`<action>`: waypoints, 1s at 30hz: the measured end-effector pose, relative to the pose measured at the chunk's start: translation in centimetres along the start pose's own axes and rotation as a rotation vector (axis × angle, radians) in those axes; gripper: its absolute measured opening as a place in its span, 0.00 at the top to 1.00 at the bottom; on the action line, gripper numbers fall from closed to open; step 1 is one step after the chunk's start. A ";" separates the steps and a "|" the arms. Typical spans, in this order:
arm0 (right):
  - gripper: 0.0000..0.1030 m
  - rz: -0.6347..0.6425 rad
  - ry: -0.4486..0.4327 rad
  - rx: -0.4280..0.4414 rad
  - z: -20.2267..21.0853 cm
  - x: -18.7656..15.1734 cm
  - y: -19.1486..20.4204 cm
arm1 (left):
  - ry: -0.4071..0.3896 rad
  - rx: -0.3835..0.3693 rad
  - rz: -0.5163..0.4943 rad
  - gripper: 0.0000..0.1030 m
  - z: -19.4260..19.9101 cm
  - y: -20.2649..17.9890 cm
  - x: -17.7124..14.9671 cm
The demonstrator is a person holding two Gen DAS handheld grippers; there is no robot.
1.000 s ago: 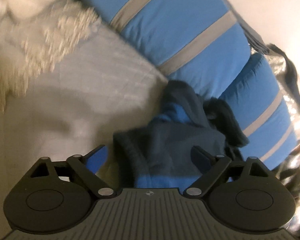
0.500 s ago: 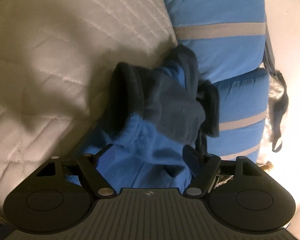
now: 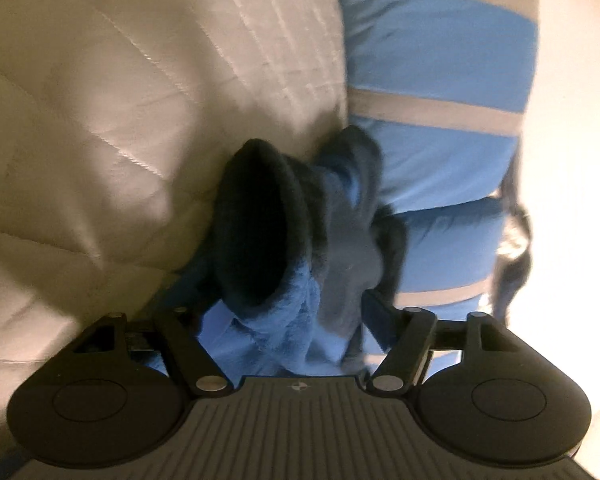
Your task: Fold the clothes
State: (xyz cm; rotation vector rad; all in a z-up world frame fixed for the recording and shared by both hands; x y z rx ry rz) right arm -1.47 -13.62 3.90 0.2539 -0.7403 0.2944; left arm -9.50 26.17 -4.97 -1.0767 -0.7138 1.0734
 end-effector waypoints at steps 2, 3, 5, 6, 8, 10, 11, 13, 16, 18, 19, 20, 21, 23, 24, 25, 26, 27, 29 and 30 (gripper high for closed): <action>0.00 0.012 0.046 0.002 -0.6 -0.4 0.3 | -0.011 -0.052 0.015 0.38 0.0 0.1 0.1; 0.00 0.027 0.066 -0.001 -0.9 -0.6 0.5 | -0.016 -0.076 0.020 0.38 0.0 0.1 0.1; 0.00 0.049 0.098 -0.006 -1.2 -1.0 0.9 | -0.021 -0.096 0.020 0.38 -0.2 0.2 0.2; 0.00 0.050 0.117 -0.004 -1.4 -1.1 1.0 | -0.021 -0.094 0.016 0.38 -0.4 0.3 0.2; 0.00 0.049 0.148 0.001 -1.7 -1.4 1.1 | -0.020 -0.089 0.009 0.39 -0.7 0.5 0.2; 0.00 0.050 0.162 0.004 -1.9 -1.6 1.2 | -0.019 -0.084 0.001 0.39 -1.0 0.7 0.2; 0.00 0.053 0.164 0.004 -1.9 -1.7 1.3 | -0.020 -0.088 -0.004 0.39 -1.1 0.7 0.2; 0.00 0.063 0.161 0.002 -1.8 -1.7 1.4 | -0.021 -0.096 -0.009 0.39 -1.4 0.8 0.3; 0.00 0.056 0.155 0.003 -1.8 -1.5 1.3 | -0.022 -0.110 -0.011 0.39 -1.6 1.0 0.5; 0.00 0.054 0.151 -0.001 -1.8 -1.4 1.4 | -0.020 -0.112 -0.016 0.51 -1.8 1.0 0.5; 0.00 0.054 0.148 -0.004 -1.8 -1.4 1.4 | -0.021 -0.096 -0.022 0.57 -1.8 1.1 0.6; 0.00 0.055 0.144 -0.005 -1.8 -1.3 1.4 | -0.021 -0.080 -0.028 0.68 -1.9 1.1 0.7; 0.00 0.057 0.141 -0.007 -1.8 -1.3 1.4 | -0.022 -0.067 -0.034 0.71 -1.8 1.2 0.9; 0.00 0.061 0.132 -0.009 -1.7 -1.2 1.4 | -0.033 -0.042 -0.074 0.78 -1.5 0.6 1.1; 0.00 0.065 0.128 -0.010 -1.7 -1.2 1.5 | -0.039 -0.030 -0.094 0.79 -1.3 0.3 1.2; 0.00 0.069 0.124 -0.013 -1.7 -1.2 1.5 | -0.044 -0.018 -0.114 0.80 -1.2 0.0 1.4; 0.00 0.074 0.120 -0.016 -1.7 -1.2 1.6 | -0.049 -0.006 -0.134 0.82 -1.0 -0.4 1.5; 0.00 0.079 0.117 -0.019 -1.7 -1.2 1.6 | -0.055 0.006 -0.156 0.82 -0.9 -0.7 1.6; 0.00 0.086 0.108 -0.024 -1.8 -1.1 1.7 | -0.070 0.034 -0.243 0.83 -0.4 -2.5 2.0; 0.00 0.090 0.103 -0.026 -1.8 -1.1 1.7 | -0.078 0.048 -0.287 0.83 -0.2 -3.3 2.2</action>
Point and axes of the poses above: each gripper's, at about its wrist camera, not at the fingertips, and z roughly against the way its jaws point, y to its left, x to its top, the point moved 1 cm from there along -z, roughly the way its jaws point, and after that the axes turned 8 degrees about -y, right-handed, at the moved point
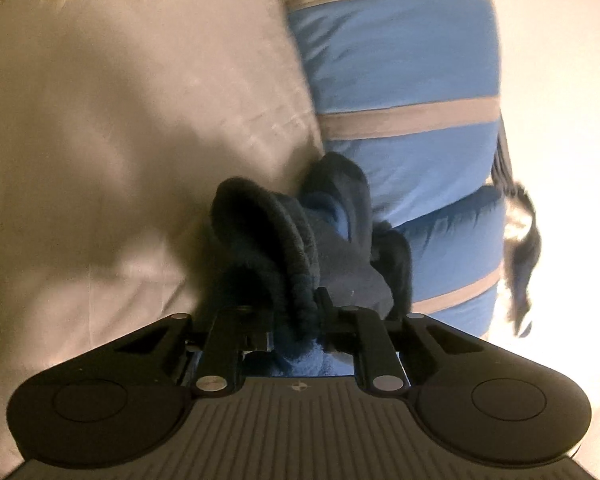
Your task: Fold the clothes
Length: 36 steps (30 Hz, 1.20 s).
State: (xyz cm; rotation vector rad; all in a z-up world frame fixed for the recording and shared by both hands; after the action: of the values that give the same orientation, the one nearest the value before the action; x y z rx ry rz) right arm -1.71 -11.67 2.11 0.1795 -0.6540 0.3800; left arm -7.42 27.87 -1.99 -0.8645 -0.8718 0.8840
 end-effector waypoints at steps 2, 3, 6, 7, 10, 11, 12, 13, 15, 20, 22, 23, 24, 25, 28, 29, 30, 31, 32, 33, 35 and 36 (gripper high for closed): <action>0.00 0.007 -0.012 -0.007 0.1 0.1 0.1 | -0.027 0.029 -0.088 0.84 1.0 -1.5 1.2; 0.00 0.010 -0.020 -0.011 0.2 0.1 0.1 | -0.046 0.045 -0.131 0.84 1.6 -2.3 2.0; 0.00 0.020 -0.040 -0.036 0.4 0.2 0.3 | -0.105 0.093 -0.262 0.84 3.7 -4.5 4.2; 0.00 0.023 -0.045 -0.046 0.5 0.2 0.3 | -0.129 0.111 -0.298 0.84 4.6 -5.0 5.0; 0.00 0.028 -0.063 -0.059 1.1 0.3 0.3 | -0.212 0.182 -0.408 0.84 7.3 -6.2 7.2; 0.00 0.028 -0.068 -0.061 1.3 0.3 0.3 | -0.238 0.210 -0.439 0.84 8.0 -6.6 7.8; 0.00 0.024 -0.073 -0.059 1.5 0.4 0.3 | -0.262 0.237 -0.466 0.84 8.8 -6.7 8.3; 0.00 0.020 -0.079 -0.057 1.7 0.5 0.2 | -0.285 0.264 -0.493 0.84 9.6 -6.8 8.8; 0.00 0.017 -0.093 -0.051 2.0 0.7 0.2 | -0.330 0.316 -0.536 0.84 11.1 -6.8 9.8; 0.00 0.010 -0.121 -0.031 2.7 0.9 0.3 | -0.407 0.436 -0.602 0.84 13.3 -6.2 11.3; 0.00 0.009 -0.133 -0.023 3.0 1.0 0.5 | -0.428 0.473 -0.609 0.84 13.8 -5.7 11.7; 0.00 0.011 -0.139 -0.021 3.2 1.0 0.6 | -0.436 0.488 -0.605 0.84 14.1 -5.3 11.9; 0.00 0.013 -0.144 -0.020 3.3 1.0 0.8 | -0.443 0.502 -0.601 0.84 14.4 -5.0 12.2; 0.00 0.015 -0.148 -0.016 3.4 1.1 0.8 | -0.453 0.515 -0.598 0.84 14.7 -4.6 12.4; 0.00 0.013 -0.153 -0.005 3.6 1.1 0.9 | -0.478 0.540 -0.566 0.84 15.4 -3.6 13.0; 0.00 0.011 -0.154 -0.001 3.7 1.1 0.9 | -0.483 0.546 -0.556 0.84 15.7 -3.3 13.2; 0.00 0.010 -0.155 0.001 3.8 1.1 1.0 | -0.489 0.551 -0.546 0.84 16.0 -3.0 13.4; 0.00 0.010 -0.156 0.004 3.8 1.1 1.0 | -0.492 0.556 -0.540 0.84 16.1 -3.0 13.4; 0.00 0.009 -0.157 0.006 3.8 1.1 1.0 | -0.495 0.563 -0.536 0.84 16.2 -2.9 13.4; 0.00 0.009 -0.158 0.008 3.9 1.1 1.0 | -0.500 0.571 -0.530 0.84 16.4 -2.9 13.4; 0.00 0.009 -0.158 0.008 3.8 1.1 1.0 | -0.505 0.580 -0.519 0.84 16.6 -3.0 13.5; 0.00 0.009 -0.158 0.008 3.8 1.1 1.0 | -0.507 0.581 -0.514 0.84 16.7 -2.9 13.5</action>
State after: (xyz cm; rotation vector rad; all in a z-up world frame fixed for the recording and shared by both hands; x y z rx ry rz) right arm -3.44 -11.52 5.79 0.2154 -0.8092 0.3799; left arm -16.57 43.06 10.48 0.1069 -1.1226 0.8374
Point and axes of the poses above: each gripper's, at about its wrist camera, not at the fingertips, and z roughly against the way its jaws point, y to its left, x to its top, the point moved 1 cm from there along -z, roughly the way its jaws point, and after that the axes turned 8 degrees about -y, right-handed, at the moved point
